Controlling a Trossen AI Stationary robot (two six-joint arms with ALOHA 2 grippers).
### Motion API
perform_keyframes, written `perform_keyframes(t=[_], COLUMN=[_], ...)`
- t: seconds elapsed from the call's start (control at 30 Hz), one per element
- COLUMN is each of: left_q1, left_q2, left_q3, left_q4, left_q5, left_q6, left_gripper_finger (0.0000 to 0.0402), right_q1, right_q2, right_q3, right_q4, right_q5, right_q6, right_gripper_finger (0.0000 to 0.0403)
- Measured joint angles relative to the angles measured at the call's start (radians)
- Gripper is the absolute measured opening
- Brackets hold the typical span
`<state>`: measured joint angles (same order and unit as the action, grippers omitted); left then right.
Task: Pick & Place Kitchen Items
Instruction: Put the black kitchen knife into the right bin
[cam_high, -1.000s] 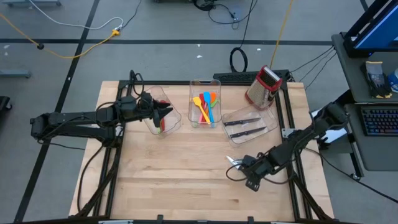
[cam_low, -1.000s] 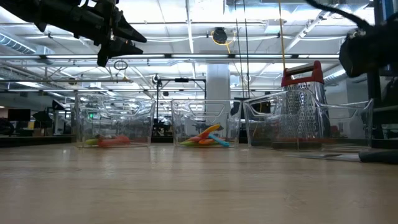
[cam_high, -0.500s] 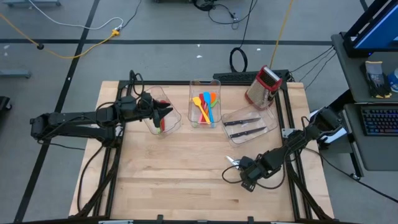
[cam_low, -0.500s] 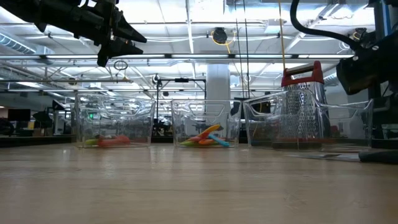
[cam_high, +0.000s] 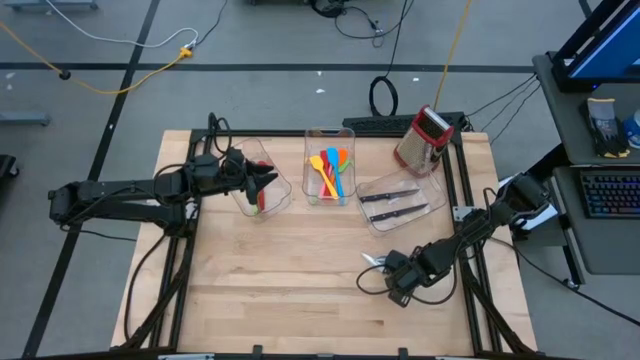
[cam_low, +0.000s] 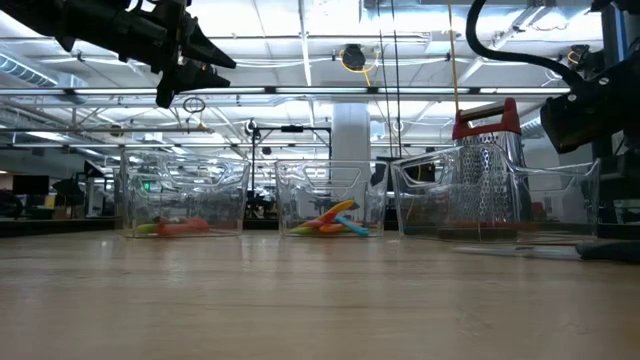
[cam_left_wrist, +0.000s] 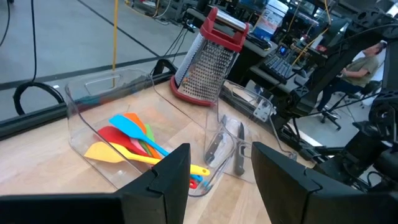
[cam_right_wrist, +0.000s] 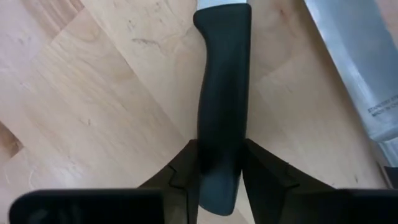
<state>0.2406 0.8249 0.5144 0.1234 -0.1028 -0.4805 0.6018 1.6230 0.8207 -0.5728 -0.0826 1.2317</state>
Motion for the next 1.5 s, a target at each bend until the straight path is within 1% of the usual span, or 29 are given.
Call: perform_keyframes(t=[0.3, 0.57, 0.9, 1.2, 1.37, 1.5], left_q1=[0.000, -0.001, -0.024, -0.081, -0.113, -0.126], left_q2=[0.000, 0.000, 0.000, 0.000, 0.000, 0.000], left_q3=[0.000, 0.000, 0.000, 0.000, 0.000, 0.000], left_q4=[0.000, 0.000, 0.000, 0.001, 0.001, 0.000], left_q5=[0.000, 0.000, 0.013, 0.026, 0.028, 0.086], left_q6=[-0.062, -0.128, -0.137, -0.157, -0.154, -0.145], left_gripper_finger=[0.0175, 0.0175, 0.0175, 0.0175, 0.0175, 0.0175], right_q1=[0.000, -0.026, -0.089, -0.146, -0.195, -0.247], right_q2=[-0.004, -0.069, -0.094, -0.094, -0.096, -0.096], right_q3=[-0.001, 0.002, 0.004, 0.005, 0.005, 0.005], right_q4=[0.021, 0.054, 0.343, 0.359, 0.429, 0.517], right_q5=[-0.001, -0.004, 0.003, 0.000, -0.001, -0.001], right_q6=[-0.086, -0.156, -0.272, -0.361, -0.414, -0.451], right_gripper_finger=[0.0084, 0.0084, 0.0084, 0.0084, 0.0084, 0.0084])
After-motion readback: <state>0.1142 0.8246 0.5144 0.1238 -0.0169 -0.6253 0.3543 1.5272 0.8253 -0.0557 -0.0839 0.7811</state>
